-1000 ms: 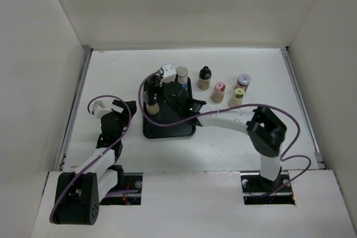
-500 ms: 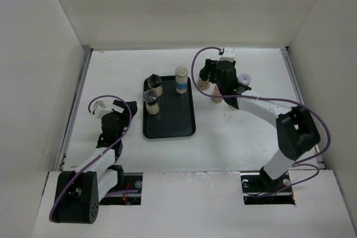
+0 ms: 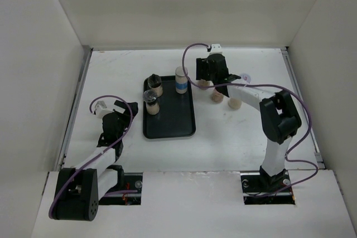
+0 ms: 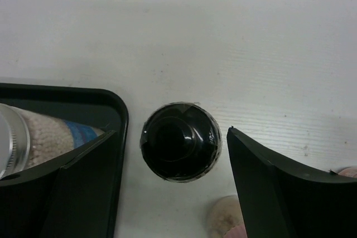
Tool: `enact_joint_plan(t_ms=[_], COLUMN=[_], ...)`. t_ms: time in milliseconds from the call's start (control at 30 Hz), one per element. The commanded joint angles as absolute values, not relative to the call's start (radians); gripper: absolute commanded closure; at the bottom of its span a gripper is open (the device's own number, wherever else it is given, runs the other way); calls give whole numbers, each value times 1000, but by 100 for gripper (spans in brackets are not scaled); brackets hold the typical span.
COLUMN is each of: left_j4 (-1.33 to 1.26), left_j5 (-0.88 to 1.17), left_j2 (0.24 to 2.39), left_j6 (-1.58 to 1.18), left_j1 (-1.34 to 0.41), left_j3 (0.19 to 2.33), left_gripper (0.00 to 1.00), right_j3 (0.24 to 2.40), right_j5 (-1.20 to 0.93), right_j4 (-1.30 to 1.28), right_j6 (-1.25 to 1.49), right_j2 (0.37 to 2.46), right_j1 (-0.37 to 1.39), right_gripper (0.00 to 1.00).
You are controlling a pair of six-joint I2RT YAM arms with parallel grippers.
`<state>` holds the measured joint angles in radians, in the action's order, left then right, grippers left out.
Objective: Organize the condiment bottles
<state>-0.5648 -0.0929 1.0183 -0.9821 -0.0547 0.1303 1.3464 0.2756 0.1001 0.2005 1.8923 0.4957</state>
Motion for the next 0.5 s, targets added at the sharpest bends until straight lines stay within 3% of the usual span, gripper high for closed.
enact_joint_plan(t_ms=[0,367,467], left_j4=[-621,-621,-621], left_j5=[-77,-83,-87], left_j2=[1025,1016,1015], left_j6=[-988,-985,-988], left_j1=[-54,-54,-51], left_j3=[147,146,144], left_gripper=[0,0,0], right_j3=[1375,1393,1393], right_j5=[293,295,294], right_j4=[101,101,110], right_j6=[182,190,190], right_j2=[1894,1954,1954], right_j1=[484,487,487], right_gripper=[15,19,31])
